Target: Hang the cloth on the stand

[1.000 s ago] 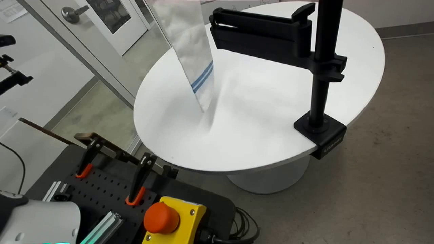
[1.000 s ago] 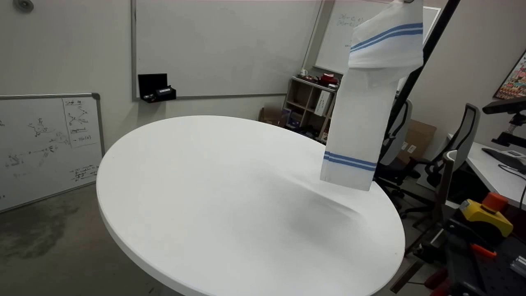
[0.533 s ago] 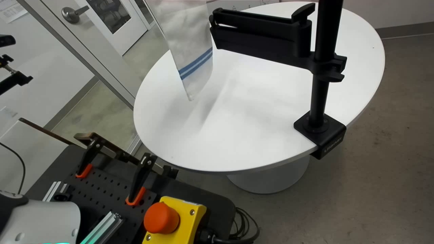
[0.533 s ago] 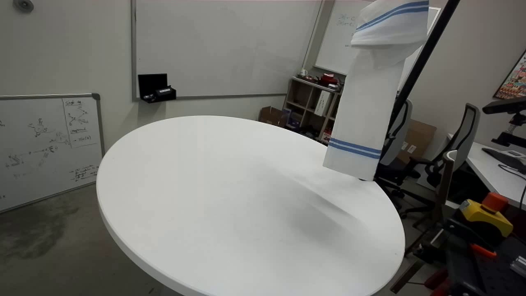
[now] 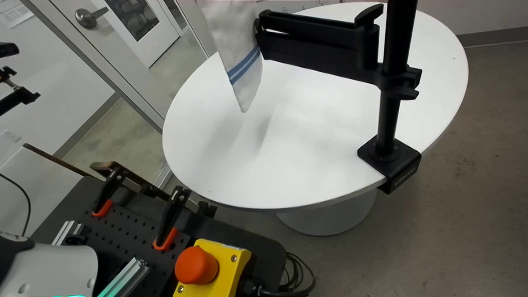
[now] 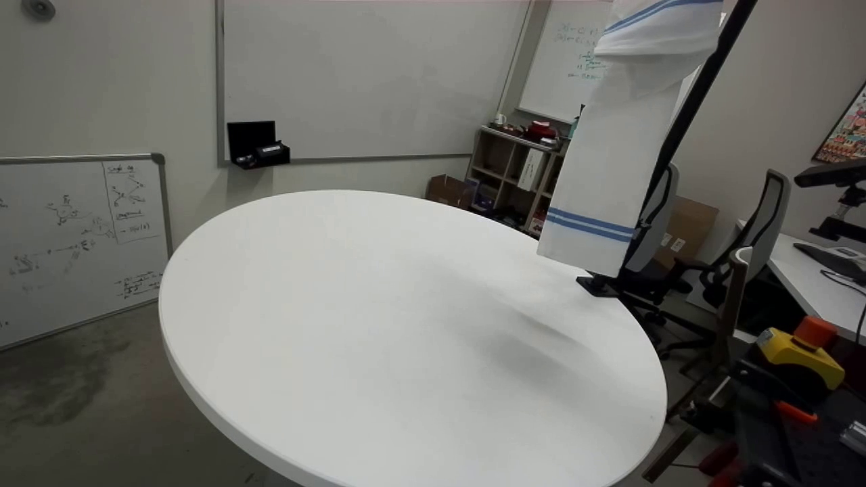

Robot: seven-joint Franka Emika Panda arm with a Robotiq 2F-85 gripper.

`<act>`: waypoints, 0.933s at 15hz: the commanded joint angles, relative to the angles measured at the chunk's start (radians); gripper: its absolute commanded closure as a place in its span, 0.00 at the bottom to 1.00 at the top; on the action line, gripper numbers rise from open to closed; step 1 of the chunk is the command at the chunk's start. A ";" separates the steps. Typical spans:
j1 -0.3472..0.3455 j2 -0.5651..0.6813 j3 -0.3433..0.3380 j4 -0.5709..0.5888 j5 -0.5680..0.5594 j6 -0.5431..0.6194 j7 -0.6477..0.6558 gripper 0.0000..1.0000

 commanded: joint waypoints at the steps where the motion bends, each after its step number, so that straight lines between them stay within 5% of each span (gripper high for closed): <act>1: -0.036 0.054 -0.015 0.039 0.014 -0.009 0.010 0.99; 14: -0.081 0.485 -0.049 0.317 0.015 -0.058 0.172 0.99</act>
